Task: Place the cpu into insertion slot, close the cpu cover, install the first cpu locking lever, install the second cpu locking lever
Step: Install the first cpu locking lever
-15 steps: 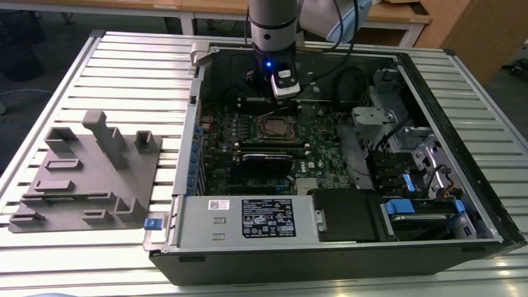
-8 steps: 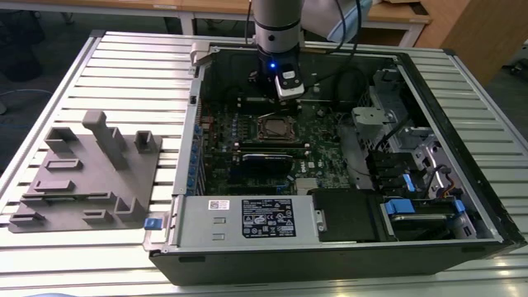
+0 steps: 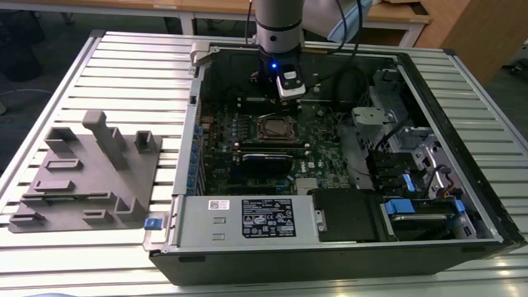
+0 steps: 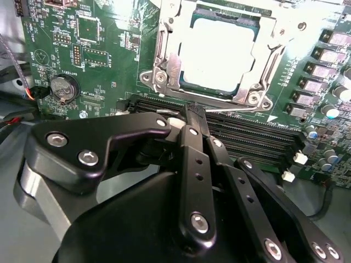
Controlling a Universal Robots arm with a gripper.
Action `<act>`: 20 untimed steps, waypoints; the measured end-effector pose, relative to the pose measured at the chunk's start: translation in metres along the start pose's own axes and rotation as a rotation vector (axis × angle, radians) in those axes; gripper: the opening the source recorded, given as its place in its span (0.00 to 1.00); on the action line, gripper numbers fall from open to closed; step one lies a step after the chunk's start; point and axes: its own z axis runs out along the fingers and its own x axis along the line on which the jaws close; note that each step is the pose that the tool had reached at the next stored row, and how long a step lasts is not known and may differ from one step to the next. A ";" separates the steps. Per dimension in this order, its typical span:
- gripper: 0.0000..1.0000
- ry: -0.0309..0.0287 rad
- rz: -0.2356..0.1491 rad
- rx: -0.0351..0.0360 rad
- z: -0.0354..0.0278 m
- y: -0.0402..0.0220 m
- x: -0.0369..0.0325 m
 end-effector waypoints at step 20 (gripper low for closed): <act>0.11 -0.0252 0.213 0.0233 0.0054 0.0010 0.0012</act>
